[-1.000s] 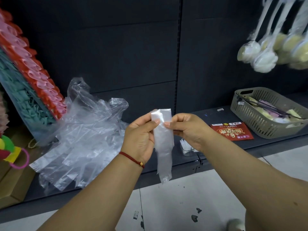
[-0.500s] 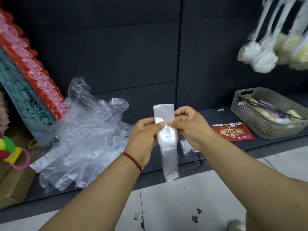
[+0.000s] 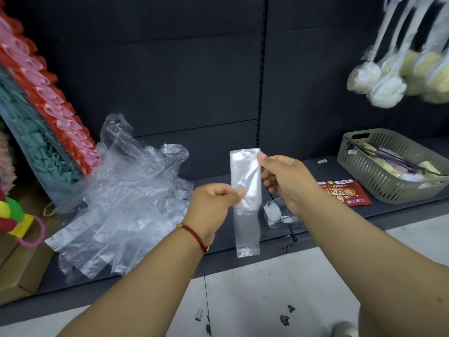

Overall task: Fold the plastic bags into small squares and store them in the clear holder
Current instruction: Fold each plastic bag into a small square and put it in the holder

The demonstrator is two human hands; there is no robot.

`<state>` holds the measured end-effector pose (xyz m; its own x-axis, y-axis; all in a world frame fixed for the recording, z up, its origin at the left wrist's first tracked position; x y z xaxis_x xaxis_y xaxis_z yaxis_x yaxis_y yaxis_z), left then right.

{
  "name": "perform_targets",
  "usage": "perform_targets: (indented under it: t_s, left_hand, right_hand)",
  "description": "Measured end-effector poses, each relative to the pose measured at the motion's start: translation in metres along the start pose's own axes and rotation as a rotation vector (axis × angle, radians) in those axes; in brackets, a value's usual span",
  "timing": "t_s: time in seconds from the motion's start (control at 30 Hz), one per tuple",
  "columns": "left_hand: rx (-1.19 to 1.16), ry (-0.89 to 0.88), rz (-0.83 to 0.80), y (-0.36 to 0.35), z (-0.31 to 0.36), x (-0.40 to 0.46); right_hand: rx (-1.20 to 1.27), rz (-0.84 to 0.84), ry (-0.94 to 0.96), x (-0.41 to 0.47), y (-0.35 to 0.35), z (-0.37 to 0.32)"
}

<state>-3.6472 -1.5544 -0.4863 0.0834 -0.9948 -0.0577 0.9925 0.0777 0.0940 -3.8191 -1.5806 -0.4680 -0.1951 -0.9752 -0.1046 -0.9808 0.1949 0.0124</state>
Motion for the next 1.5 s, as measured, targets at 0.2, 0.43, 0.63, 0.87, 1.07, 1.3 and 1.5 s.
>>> perform_targets:
  t_s: [0.2, 0.43, 0.63, 0.87, 1.07, 1.3, 1.5]
  left_hand:
    - [-0.080, -0.033, 0.192, 0.032, 0.009, 0.007]
    - [-0.075, 0.045, 0.090, 0.016, 0.008, 0.001]
    - [-0.016, 0.122, 0.001, 0.006, -0.001, -0.004]
    - [0.061, 0.044, -0.030, 0.004, 0.000, -0.001]
    - [0.025, 0.063, 0.014, 0.007, -0.002, 0.001]
    - [-0.220, 0.372, -0.065, -0.002, -0.022, -0.006]
    - [-0.339, 0.433, -0.085, -0.005, -0.023, -0.009]
  right_hand:
    - [-0.143, -0.343, -0.399, -0.036, -0.030, 0.035]
    - [-0.050, -0.344, -0.340, -0.033, -0.040, 0.042]
    - [0.097, -0.367, -0.217, -0.026, -0.038, 0.026]
    - [0.079, -0.326, -0.111, -0.018, -0.034, 0.023]
    - [0.064, -0.270, 0.055, -0.018, -0.028, 0.005]
    - [-0.120, -0.289, 0.171, -0.020, -0.031, -0.001]
    - [-0.158, -0.297, 0.210, -0.022, -0.031, -0.004]
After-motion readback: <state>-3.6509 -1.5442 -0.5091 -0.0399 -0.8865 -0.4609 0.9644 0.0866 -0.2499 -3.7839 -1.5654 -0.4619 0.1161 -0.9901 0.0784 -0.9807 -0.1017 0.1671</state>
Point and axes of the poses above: each hand's wrist, its own x-axis towards the middle knuckle, its own y-axis out of the back of the hand, z = x × y, the point moved 10 cm from there along x, towards the middle knuckle, and after that the axes turned 5 degrees about z, right-handed, at the moved point
